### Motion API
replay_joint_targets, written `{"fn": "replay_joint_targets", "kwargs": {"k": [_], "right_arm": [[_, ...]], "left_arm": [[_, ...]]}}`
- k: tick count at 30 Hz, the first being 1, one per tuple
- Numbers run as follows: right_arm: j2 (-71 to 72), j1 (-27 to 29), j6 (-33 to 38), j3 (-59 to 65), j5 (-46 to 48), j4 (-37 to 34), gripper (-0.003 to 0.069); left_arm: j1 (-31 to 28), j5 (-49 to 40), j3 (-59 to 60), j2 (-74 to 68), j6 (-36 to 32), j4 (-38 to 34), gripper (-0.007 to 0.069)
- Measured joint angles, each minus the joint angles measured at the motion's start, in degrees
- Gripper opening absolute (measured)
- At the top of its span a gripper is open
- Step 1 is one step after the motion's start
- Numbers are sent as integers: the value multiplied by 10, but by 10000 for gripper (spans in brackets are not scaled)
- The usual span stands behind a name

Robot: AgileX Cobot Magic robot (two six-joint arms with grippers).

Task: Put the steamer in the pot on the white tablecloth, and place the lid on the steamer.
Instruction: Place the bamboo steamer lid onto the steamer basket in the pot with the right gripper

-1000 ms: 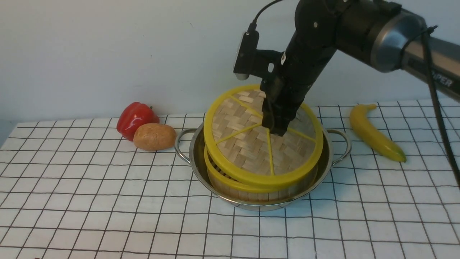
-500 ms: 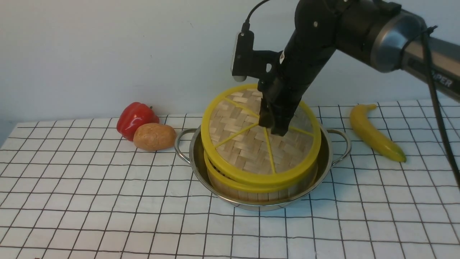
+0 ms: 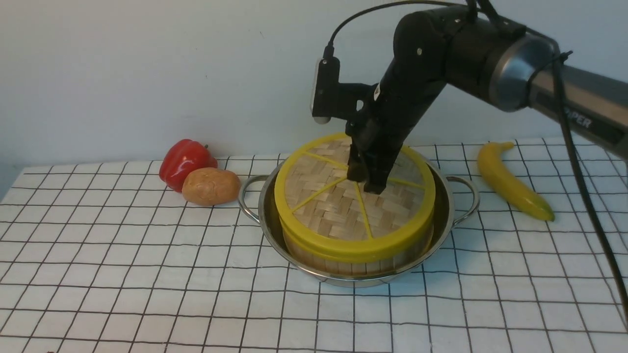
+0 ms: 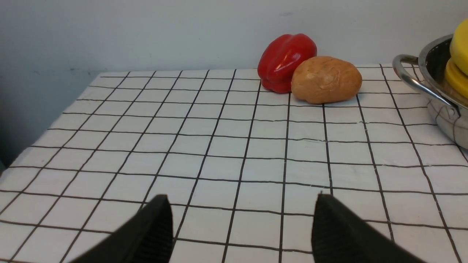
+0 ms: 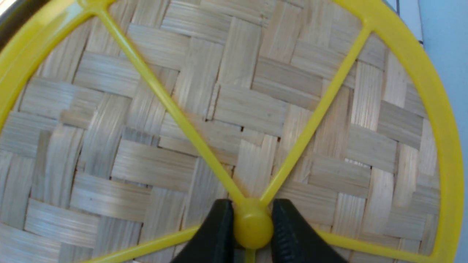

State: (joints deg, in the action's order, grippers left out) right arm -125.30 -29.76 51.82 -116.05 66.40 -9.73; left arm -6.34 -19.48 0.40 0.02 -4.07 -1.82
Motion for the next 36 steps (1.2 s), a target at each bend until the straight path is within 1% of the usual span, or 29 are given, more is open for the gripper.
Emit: {"fn": "replay_joint_targets", "kwargs": {"k": [15, 22, 32, 36], "right_arm": [[0, 0, 22, 0, -18, -2, 146], [-16, 0, 25, -2, -14, -3, 146], [-18, 0, 27, -3, -36, -4, 146], [-21, 0, 23, -3, -54, 15, 146]], "left_arm": [[0, 0, 0, 0, 0, 0, 474], [0, 0, 0, 0, 0, 0, 474], [0, 0, 0, 0, 0, 0, 474], [0, 0, 0, 0, 0, 0, 474]]}}
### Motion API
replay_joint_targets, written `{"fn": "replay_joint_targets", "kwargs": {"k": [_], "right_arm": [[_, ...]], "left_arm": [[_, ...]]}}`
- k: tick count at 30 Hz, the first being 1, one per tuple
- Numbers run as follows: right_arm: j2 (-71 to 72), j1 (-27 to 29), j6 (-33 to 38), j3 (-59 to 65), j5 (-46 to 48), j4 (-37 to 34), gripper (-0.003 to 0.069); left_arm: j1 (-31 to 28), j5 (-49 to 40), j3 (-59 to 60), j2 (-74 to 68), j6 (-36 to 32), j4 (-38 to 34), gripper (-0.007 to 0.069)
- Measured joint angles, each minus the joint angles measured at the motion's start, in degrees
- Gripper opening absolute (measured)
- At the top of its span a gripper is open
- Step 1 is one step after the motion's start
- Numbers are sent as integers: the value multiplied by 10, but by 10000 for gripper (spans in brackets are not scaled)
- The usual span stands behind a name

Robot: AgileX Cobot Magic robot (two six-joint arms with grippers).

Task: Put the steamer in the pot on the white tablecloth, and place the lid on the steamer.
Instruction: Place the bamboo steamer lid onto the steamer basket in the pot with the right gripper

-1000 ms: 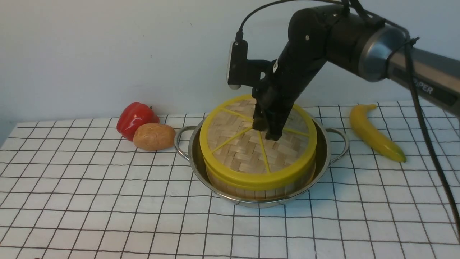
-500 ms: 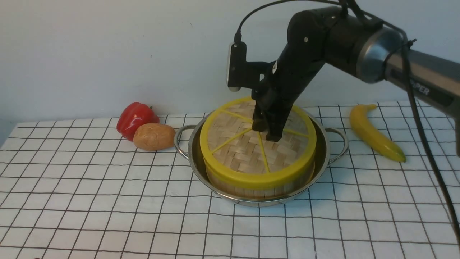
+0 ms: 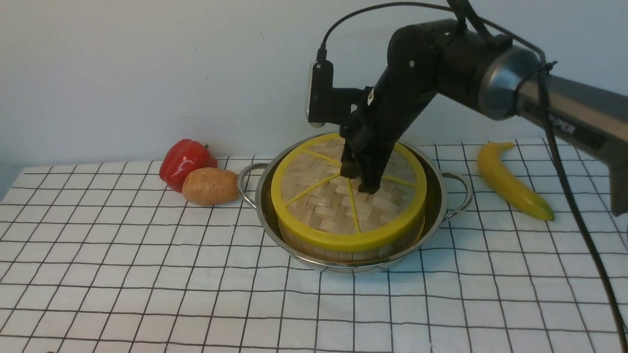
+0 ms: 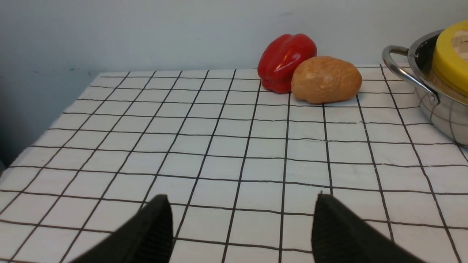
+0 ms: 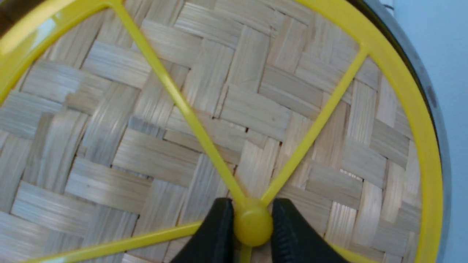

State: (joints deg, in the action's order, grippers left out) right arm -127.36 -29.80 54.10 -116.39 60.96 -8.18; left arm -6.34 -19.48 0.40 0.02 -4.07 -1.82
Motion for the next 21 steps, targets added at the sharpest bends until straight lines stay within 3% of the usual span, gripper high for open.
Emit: {"fn": "replay_joint_targets", "kwargs": {"k": [12, 21], "right_arm": [[0, -2, -13, 0, -10, 32, 146], [0, 10, 12, 0, -10, -5, 146]], "left_arm": [[0, 0, 0, 0, 0, 0, 474], [0, 0, 0, 0, 0, 0, 474]]}}
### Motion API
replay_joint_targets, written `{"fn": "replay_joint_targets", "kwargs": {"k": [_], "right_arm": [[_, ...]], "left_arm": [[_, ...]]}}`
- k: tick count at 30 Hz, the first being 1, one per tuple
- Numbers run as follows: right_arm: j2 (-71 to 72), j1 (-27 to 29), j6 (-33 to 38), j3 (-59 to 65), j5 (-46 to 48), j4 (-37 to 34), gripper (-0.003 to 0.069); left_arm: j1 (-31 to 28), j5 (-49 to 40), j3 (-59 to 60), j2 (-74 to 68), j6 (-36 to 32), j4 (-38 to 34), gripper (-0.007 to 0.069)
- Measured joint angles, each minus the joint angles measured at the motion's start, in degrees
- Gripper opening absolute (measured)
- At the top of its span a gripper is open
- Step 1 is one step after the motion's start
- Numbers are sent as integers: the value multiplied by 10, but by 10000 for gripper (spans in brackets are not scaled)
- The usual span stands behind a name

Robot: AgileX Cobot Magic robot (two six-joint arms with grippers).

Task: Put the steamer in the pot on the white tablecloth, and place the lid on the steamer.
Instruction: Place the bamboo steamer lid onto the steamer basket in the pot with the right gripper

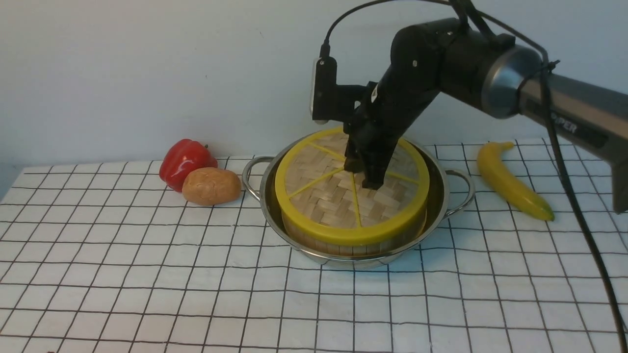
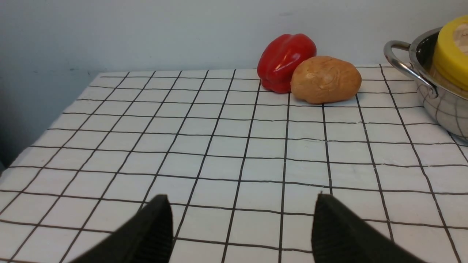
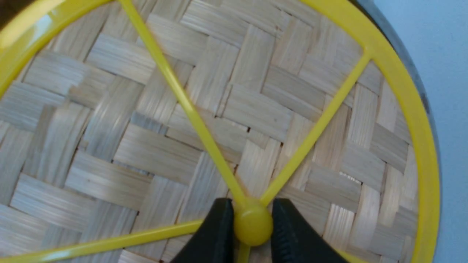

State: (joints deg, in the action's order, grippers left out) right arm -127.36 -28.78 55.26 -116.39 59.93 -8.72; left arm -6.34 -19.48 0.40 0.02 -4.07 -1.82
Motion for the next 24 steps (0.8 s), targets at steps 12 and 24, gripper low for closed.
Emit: {"fn": "replay_joint_targets", "kwargs": {"k": [12, 24], "right_arm": [[3, 43, 34, 0, 8, -61, 146], [4, 48, 82, 0, 12, -92, 146]], "left_arm": [[0, 0, 0, 0, 0, 0, 474], [0, 0, 0, 0, 0, 0, 474]]}}
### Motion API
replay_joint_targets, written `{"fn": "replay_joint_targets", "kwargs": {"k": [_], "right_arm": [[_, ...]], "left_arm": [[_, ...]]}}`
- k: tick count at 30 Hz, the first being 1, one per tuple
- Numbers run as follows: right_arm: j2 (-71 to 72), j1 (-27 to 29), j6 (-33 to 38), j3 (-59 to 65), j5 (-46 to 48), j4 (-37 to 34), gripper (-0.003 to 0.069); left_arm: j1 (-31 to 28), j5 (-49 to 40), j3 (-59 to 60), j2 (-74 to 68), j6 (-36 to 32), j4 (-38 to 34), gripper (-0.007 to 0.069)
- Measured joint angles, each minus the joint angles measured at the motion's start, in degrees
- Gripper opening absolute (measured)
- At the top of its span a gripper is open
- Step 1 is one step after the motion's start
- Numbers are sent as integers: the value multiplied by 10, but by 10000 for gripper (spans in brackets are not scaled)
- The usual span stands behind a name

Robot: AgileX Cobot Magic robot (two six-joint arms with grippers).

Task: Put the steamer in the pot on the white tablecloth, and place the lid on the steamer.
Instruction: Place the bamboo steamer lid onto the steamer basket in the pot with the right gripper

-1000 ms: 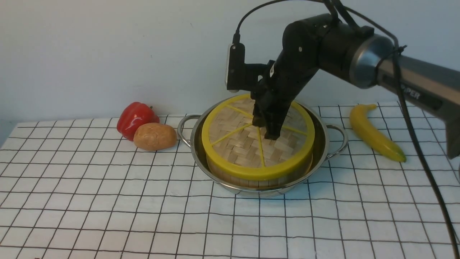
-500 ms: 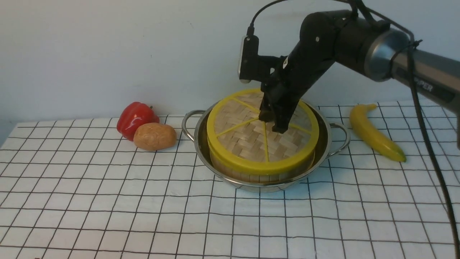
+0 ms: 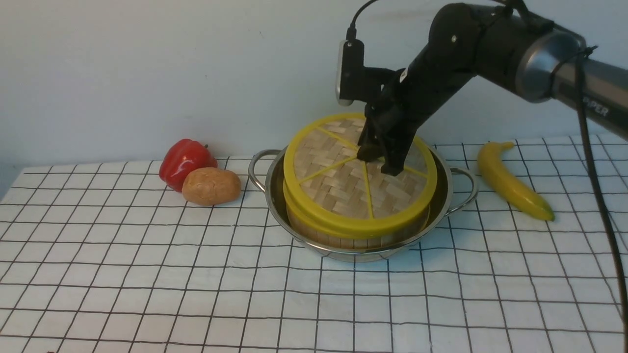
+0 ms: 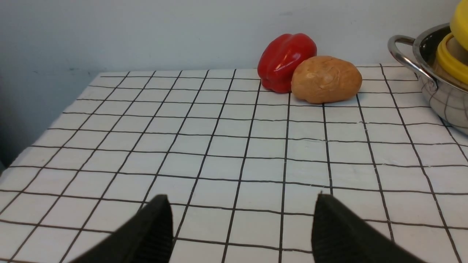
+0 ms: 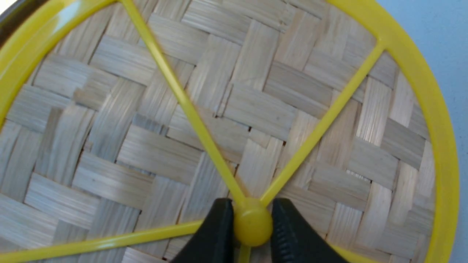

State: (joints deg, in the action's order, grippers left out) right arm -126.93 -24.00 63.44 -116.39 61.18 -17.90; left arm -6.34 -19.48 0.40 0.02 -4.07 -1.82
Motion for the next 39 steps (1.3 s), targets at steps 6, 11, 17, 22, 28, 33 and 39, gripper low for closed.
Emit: {"fn": "replay_joint_targets", "kwargs": {"k": [6, 11, 17, 22, 28, 33, 39], "right_arm": [[0, 0, 11, 0, -4, -1, 146], [0, -1, 14, 0, -11, -1, 146], [0, -1, 14, 0, -13, 1, 146], [0, -1, 14, 0, -17, 1, 146], [0, -1, 14, 0, -26, 1, 146], [0, -1, 14, 0, -27, 1, 146], [-1, -1, 14, 0, -30, 1, 146]], "left_arm": [[0, 0, 0, 0, 0, 0, 474], [0, 0, 0, 0, 0, 0, 474], [0, 0, 0, 0, 0, 0, 474], [0, 0, 0, 0, 0, 0, 474], [0, 0, 0, 0, 0, 0, 474], [0, 0, 0, 0, 0, 0, 474], [0, 0, 0, 0, 0, 0, 474]]}}
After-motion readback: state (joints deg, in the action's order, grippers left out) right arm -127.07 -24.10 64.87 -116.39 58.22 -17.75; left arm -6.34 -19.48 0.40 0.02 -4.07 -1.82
